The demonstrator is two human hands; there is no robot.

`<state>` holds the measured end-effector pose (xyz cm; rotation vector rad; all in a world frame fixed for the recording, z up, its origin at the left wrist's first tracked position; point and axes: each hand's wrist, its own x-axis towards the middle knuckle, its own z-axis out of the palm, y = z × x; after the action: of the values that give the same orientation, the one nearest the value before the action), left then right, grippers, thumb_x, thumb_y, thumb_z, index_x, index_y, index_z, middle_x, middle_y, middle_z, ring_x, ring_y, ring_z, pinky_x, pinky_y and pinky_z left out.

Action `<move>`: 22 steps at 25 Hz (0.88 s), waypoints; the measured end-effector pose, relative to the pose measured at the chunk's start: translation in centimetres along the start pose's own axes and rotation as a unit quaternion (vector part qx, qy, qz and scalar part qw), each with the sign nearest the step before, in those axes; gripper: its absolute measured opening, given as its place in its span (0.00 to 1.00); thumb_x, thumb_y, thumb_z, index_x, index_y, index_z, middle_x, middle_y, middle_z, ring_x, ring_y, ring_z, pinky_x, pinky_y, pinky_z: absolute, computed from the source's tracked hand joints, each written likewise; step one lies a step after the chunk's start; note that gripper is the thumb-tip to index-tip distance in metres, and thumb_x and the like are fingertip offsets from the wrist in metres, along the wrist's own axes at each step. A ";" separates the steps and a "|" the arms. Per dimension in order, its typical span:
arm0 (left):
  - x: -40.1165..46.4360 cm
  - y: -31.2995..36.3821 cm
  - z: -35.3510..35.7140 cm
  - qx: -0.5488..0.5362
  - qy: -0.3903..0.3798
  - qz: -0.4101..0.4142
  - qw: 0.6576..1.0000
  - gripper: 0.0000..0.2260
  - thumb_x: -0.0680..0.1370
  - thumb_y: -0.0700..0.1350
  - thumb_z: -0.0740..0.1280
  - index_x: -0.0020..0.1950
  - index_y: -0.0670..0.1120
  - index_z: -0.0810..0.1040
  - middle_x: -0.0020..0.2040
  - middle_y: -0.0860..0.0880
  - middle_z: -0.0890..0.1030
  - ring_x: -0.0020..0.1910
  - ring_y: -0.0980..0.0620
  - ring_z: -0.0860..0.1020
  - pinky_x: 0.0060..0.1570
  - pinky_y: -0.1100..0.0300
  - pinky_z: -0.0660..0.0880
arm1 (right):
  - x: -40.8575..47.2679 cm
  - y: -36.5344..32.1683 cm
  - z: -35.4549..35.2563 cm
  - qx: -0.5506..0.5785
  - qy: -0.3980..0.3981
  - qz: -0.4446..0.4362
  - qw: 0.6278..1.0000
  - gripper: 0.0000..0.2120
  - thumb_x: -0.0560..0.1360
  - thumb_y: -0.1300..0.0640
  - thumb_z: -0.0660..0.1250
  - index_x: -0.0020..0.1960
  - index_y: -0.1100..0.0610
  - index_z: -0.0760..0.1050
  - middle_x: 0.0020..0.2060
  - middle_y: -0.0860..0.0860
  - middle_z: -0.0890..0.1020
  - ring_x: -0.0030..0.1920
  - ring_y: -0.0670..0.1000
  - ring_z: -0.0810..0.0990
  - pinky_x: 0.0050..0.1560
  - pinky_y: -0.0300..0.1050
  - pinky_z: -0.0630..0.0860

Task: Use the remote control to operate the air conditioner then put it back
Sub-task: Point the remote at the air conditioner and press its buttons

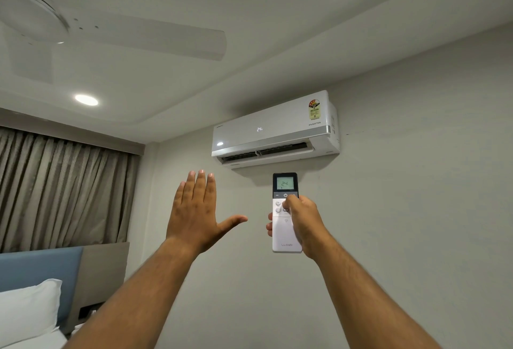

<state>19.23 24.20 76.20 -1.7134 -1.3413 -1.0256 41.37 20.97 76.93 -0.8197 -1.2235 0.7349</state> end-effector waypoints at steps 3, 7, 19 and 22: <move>-0.1 0.0 0.1 0.001 -0.006 -0.001 1.000 0.55 0.62 0.80 0.32 0.77 0.42 0.38 0.79 0.41 0.41 0.78 0.43 0.38 0.75 0.48 0.38 | -0.1 0.1 -0.1 0.011 -0.003 0.002 1.000 0.11 0.73 0.59 0.59 0.54 0.62 0.72 0.37 0.63 0.83 0.31 0.62 0.82 0.35 0.53 0.82; -0.2 0.1 0.3 -0.010 -0.011 -0.005 1.000 0.55 0.62 0.80 0.33 0.77 0.42 0.39 0.80 0.41 0.43 0.78 0.43 0.39 0.76 0.47 0.40 | -0.2 0.0 -0.1 0.039 -0.013 0.024 0.999 0.16 0.73 0.57 0.54 0.54 0.63 0.74 0.34 0.62 0.82 0.31 0.62 0.82 0.36 0.55 0.82; -0.1 0.4 -0.1 -0.246 -0.030 -0.104 0.963 0.52 0.66 0.78 0.46 0.79 0.44 0.43 0.80 0.43 0.45 0.79 0.46 0.44 0.76 0.48 0.46 | -0.4 0.4 1.0 0.028 0.020 0.047 0.998 0.14 0.76 0.54 0.52 0.49 0.58 0.75 0.32 0.57 0.84 0.29 0.57 0.83 0.33 0.46 0.81; 0.2 1.1 -0.5 -0.346 -0.042 -0.154 0.924 0.49 0.68 0.75 0.49 0.79 0.44 0.46 0.81 0.44 0.48 0.79 0.47 0.47 0.75 0.48 0.49 | -0.4 0.4 1.6 -0.010 0.043 0.044 0.998 0.12 0.77 0.53 0.52 0.41 0.54 0.73 0.22 0.46 0.82 0.21 0.46 0.78 0.30 0.38 0.72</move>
<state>20.25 23.62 76.56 -2.0955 -1.4296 -1.7867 39.66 21.09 76.61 -0.9166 -1.1252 0.7527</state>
